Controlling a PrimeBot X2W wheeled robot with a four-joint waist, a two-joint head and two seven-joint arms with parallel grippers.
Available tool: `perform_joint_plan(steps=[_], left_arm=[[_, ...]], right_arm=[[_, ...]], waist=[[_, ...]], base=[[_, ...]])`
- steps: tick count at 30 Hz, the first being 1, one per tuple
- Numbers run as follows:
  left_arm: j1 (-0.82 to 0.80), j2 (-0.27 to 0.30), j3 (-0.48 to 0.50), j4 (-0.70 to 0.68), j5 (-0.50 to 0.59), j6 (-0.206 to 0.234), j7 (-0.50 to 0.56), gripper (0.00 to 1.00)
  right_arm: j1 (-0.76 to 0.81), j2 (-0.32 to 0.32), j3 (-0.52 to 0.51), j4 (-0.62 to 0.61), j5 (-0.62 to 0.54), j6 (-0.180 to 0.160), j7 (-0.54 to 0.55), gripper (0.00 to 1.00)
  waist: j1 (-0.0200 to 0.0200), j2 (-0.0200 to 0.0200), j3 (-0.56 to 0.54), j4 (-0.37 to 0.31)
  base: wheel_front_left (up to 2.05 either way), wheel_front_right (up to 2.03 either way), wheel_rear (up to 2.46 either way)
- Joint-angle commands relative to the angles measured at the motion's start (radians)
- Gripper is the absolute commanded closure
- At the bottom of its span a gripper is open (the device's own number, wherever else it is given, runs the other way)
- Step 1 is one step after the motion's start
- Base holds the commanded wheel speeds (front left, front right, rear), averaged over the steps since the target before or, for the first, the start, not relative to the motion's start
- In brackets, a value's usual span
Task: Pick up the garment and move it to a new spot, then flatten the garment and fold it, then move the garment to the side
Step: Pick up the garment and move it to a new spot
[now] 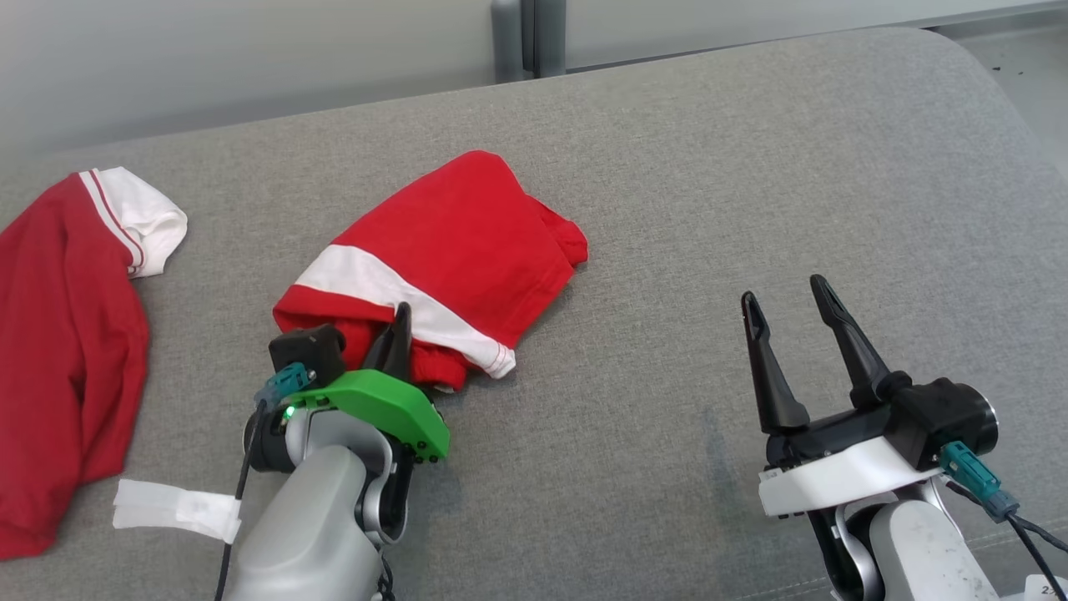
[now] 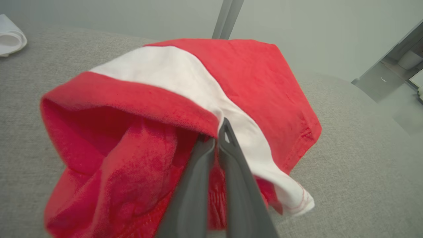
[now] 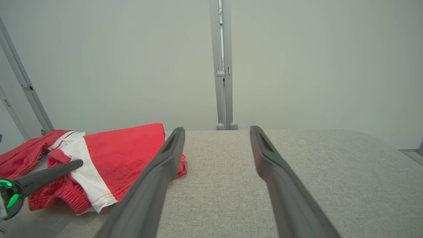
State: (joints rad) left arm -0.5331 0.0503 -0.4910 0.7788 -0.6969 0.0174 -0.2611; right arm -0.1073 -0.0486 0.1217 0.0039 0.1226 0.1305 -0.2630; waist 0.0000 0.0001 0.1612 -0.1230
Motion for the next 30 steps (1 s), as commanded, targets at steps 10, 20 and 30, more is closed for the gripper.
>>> perform_joint_plan(steps=[10,20,30], left_arm=[[0.071,0.002,-0.089,-0.103,-0.11,0.03,-0.004,0.0],[0.177,0.002,-0.055,-0.253,0.044,0.028,-0.004,0.0],[0.346,0.009,0.025,-0.462,0.162,0.044,-0.003,0.0]], right_arm=[[0.011,-0.003,0.023,0.056,0.06,0.0,-0.003,0.0],[0.005,-0.003,0.047,0.203,0.193,0.0,-0.002,0.0],[-0.087,-0.004,0.157,0.411,0.219,0.0,0.021,0.0]], waist=[[0.0,-0.0001,-0.055,0.062],[0.0,-0.0001,-0.107,0.168],[0.0,-0.0001,-0.129,0.3]], base=[[0.0,0.0,0.0],[0.0,0.0,0.0],[0.0,0.0,0.0]])
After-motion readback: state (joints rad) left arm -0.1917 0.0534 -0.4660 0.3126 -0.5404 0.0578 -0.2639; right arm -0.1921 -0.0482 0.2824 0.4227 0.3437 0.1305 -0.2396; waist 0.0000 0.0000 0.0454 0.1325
